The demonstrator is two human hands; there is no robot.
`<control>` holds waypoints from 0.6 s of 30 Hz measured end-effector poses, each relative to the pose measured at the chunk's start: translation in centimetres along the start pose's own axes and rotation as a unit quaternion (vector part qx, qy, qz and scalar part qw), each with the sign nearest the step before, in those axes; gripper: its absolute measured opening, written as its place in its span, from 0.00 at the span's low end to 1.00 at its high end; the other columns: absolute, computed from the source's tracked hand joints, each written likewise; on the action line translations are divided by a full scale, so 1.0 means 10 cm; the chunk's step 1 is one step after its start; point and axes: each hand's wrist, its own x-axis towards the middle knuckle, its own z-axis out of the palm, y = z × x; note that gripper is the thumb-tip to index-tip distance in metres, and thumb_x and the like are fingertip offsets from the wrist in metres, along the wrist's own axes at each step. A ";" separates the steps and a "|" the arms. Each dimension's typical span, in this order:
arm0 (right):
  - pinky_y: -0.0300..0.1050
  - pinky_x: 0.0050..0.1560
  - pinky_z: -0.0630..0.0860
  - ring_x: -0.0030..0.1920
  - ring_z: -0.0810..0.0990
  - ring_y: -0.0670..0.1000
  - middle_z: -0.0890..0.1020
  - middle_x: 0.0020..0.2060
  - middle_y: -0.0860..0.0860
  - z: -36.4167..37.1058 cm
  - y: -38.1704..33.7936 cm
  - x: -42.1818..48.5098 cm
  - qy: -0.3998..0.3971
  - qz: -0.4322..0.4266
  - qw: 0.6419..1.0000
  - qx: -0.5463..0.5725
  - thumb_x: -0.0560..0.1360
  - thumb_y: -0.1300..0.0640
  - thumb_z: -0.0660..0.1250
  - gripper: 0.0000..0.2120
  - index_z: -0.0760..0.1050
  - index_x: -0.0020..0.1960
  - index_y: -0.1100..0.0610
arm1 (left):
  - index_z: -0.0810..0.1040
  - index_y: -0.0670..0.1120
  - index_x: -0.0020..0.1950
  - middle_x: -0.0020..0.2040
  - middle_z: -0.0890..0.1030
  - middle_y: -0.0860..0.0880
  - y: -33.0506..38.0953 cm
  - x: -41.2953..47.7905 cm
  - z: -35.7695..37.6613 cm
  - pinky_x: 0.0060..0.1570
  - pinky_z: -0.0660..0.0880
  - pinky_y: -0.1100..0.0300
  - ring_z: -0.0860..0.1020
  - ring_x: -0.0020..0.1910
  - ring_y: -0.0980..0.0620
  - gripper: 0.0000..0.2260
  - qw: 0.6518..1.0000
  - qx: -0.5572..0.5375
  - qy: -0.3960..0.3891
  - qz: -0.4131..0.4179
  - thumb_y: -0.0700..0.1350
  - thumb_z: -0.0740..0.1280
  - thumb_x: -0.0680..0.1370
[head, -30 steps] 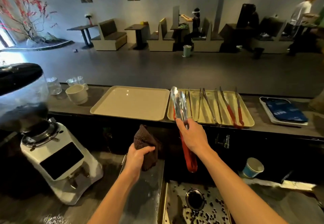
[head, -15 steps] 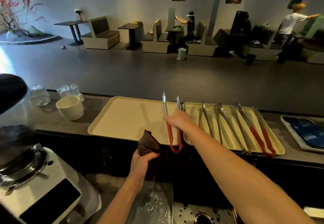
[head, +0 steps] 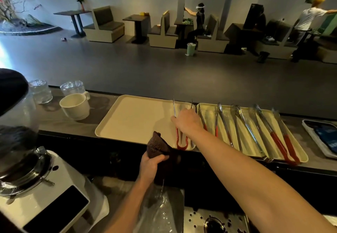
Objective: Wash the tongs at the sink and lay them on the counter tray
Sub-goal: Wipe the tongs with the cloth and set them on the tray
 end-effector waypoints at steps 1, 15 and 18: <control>0.49 0.50 0.75 0.59 0.79 0.58 0.80 0.58 0.58 0.02 0.00 0.00 0.000 0.005 1.000 -0.008 0.80 0.41 0.61 0.25 0.73 0.66 0.60 | 0.79 0.40 0.45 0.31 0.84 0.50 0.00 0.00 0.00 0.36 0.81 0.61 0.83 0.32 0.54 0.10 1.000 -0.002 -0.002 -0.001 0.26 0.65 0.73; 0.36 0.35 0.66 0.43 0.75 0.42 0.78 0.48 0.45 -0.03 0.34 -0.94 0.021 -0.086 0.974 0.208 0.82 0.45 0.61 0.10 0.75 0.51 0.50 | 0.80 0.40 0.53 0.39 0.85 0.46 -0.18 -0.39 -0.01 0.41 0.79 0.55 0.84 0.39 0.48 0.12 0.997 -0.045 0.060 -0.022 0.31 0.71 0.71; 0.38 0.40 0.69 0.42 0.76 0.42 0.79 0.43 0.45 -0.02 0.42 -1.26 -0.018 -0.134 0.936 0.324 0.82 0.47 0.62 0.08 0.75 0.49 0.49 | 0.78 0.41 0.57 0.47 0.83 0.42 -0.21 -0.64 -0.01 0.48 0.79 0.51 0.82 0.46 0.44 0.16 0.993 -0.066 0.090 -0.025 0.31 0.71 0.71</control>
